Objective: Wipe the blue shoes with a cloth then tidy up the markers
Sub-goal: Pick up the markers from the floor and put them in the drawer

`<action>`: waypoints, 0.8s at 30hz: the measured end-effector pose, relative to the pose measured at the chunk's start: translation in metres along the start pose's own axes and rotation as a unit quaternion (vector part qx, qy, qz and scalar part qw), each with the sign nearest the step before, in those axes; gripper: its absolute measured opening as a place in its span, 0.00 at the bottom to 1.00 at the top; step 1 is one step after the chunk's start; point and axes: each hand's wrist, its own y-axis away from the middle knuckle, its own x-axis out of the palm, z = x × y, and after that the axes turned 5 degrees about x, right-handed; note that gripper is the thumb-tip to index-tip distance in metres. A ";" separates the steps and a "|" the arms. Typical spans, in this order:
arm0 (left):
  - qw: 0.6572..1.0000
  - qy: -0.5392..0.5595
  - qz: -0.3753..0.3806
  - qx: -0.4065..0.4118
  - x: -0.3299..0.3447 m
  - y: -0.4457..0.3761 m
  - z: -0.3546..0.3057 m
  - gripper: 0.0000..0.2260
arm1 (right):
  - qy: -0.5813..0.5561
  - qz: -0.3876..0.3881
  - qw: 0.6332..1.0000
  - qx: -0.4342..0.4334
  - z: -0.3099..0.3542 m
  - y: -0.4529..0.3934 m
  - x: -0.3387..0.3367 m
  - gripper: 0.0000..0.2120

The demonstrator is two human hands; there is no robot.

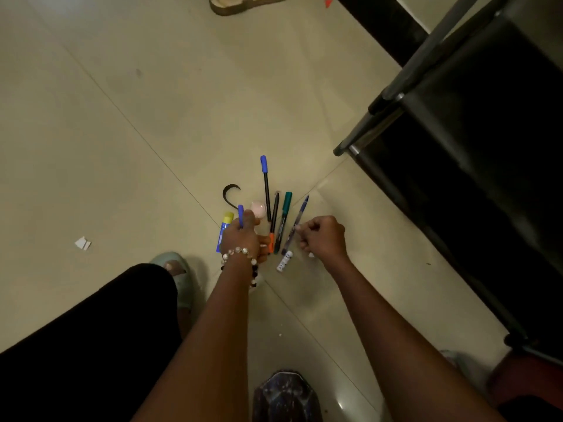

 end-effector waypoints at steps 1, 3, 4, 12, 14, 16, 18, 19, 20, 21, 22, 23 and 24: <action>0.999 -0.034 -0.018 0.021 -0.006 -0.005 0.002 0.20 | 0.012 -0.022 1.000 0.011 -0.001 -0.010 0.009 0.13; 0.996 -0.059 -0.049 0.052 -0.009 -0.014 0.006 0.22 | 0.022 -0.052 0.998 0.019 0.000 -0.027 0.024 0.13; 0.995 -0.060 -0.057 0.057 -0.009 -0.016 0.006 0.22 | 0.041 -0.069 0.997 0.015 0.002 -0.033 0.030 0.13; 0.992 -0.118 -0.015 0.038 0.012 -0.015 -0.010 0.13 | 0.025 -0.068 0.996 0.050 0.020 -0.019 0.016 0.07; 0.996 -0.084 0.023 0.011 0.016 -0.018 -0.016 0.19 | -0.005 0.027 1.000 0.009 0.025 0.005 0.006 0.06; 0.991 -0.104 0.083 -0.015 0.015 -0.013 -0.023 0.16 | -0.020 0.131 0.991 -0.029 0.026 0.025 0.000 0.06; 0.987 -0.112 0.116 -0.022 0.011 -0.010 -0.019 0.12 | -0.076 0.178 0.981 -0.032 0.022 0.033 -0.003 0.06; 0.988 -0.097 0.113 -0.037 0.008 -0.010 -0.015 0.12 | -0.111 0.175 0.978 -0.014 0.020 0.032 -0.003 0.06; 0.991 -0.065 0.101 -0.056 0.005 -0.009 -0.010 0.12 | -0.132 0.155 0.979 0.006 0.018 0.029 -0.002 0.07; 0.993 -0.020 0.088 -0.074 0.003 -0.008 -0.006 0.13 | -0.132 0.118 0.984 0.019 0.015 0.023 0.002 0.07; 0.994 0.029 0.066 -0.084 0.000 -0.008 -0.003 0.12 | -0.102 0.071 0.992 0.022 0.013 0.016 0.008 0.08; 0.993 0.063 0.035 -0.088 -0.002 -0.007 -0.002 0.11 | -0.051 0.029 0.998 0.016 0.010 0.008 0.017 0.09; 0.994 0.076 0.004 -0.084 -0.005 -0.011 0.001 0.11 | 0.011 0.000 1.000 0.006 0.008 0.000 0.026 0.10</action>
